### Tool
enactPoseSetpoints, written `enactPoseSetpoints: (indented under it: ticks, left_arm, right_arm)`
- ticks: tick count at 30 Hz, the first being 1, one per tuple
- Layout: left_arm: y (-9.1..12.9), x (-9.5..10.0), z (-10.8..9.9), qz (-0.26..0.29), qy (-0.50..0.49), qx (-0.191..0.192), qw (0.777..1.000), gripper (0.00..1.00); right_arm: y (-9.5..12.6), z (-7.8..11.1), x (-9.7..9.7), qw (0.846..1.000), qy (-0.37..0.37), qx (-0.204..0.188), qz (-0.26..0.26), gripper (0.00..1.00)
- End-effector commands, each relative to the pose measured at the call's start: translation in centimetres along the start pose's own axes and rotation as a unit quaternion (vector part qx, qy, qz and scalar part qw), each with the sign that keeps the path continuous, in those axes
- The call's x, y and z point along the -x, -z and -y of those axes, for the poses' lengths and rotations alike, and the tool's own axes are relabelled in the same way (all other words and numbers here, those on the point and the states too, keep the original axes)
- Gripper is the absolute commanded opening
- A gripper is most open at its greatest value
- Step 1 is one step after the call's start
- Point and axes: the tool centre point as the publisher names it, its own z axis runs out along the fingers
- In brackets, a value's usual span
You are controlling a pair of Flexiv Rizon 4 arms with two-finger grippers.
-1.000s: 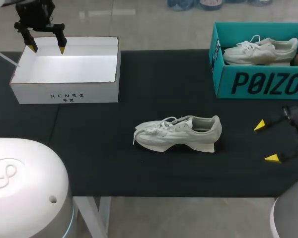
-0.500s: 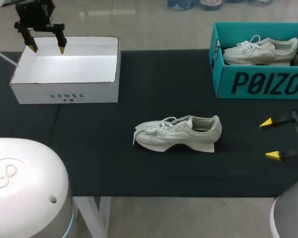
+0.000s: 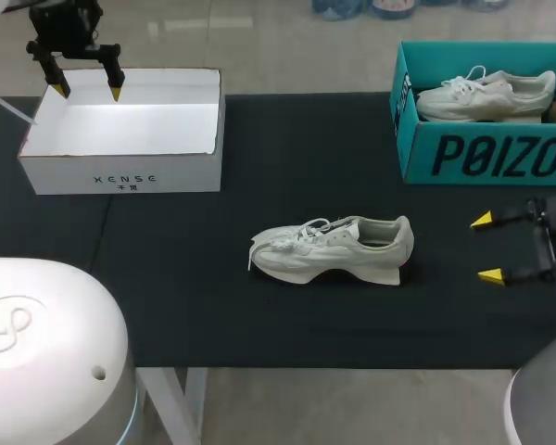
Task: Take the shoe out of the shoebox, open the shoe tongue, remove and reinsert the insole, then place the shoe into the shoebox
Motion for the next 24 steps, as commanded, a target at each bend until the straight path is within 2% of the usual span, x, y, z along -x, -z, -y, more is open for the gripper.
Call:
enactPoseSetpoints:
  ticks: [1,8,15,19,24]
  left_arm:
    - [0.0,0.0,-0.1,0.001,0.0,-0.001,1.0,1.0]
    - [0.0,0.0,-0.1,0.001,0.0,-0.001,1.0,1.0]
    - [0.0,0.0,-0.1,0.001,0.0,-0.001,1.0,1.0]
    - [0.0,0.0,-0.1,0.001,0.0,-0.001,1.0,1.0]
    - [0.0,0.0,-0.1,0.001,0.0,-0.001,1.0,1.0]
  right_arm:
    - [-0.3,1.6,2.4,1.0,0.002,0.017,-0.018,1.0]
    - [-1.1,2.9,4.1,0.999,-0.004,0.021,-0.026,1.0]
    - [-3.4,3.5,4.8,0.998,-0.019,0.035,-0.039,1.0]
    - [-4.3,4.1,4.3,0.997,-0.036,0.057,-0.04,1.0]
    - [-5.0,3.1,2.7,0.996,-0.035,0.073,-0.037,1.0]
